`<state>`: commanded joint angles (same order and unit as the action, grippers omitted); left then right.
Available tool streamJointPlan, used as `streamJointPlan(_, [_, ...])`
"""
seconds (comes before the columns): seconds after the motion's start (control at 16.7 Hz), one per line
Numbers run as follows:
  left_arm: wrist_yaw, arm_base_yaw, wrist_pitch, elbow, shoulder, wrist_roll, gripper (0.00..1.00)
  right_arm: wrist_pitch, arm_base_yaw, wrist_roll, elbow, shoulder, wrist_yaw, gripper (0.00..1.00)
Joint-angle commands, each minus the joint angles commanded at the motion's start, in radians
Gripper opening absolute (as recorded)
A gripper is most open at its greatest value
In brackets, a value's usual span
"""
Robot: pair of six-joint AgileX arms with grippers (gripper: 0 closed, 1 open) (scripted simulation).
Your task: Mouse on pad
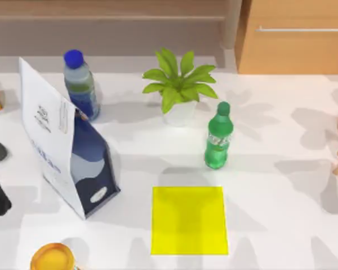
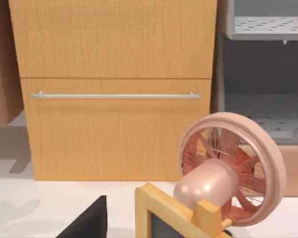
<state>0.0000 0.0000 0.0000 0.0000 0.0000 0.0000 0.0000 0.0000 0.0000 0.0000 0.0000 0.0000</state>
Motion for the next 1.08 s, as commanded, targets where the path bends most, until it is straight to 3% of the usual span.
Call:
streamJointPlan(0.24, [0.000,0.004,-0.022,0.030,0.031,0.030,1.00,0.000,0.000,0.000,0.000,0.000,0.000,1.00])
streamJointPlan(0.48, [0.007,0.023,-0.147,0.213,0.219,0.216,1.00,0.000,0.000,0.000,0.000,0.000,0.000,1.00])
streamJointPlan(0.72, [0.023,0.048,-0.349,0.519,0.571,0.562,1.00,0.000,0.000,0.000,0.000,0.000,0.000,1.00])
streamJointPlan(1.08, [0.042,0.091,-0.706,1.049,1.244,1.233,1.00,0.000,0.000,0.000,0.000,0.000,0.000,1.00])
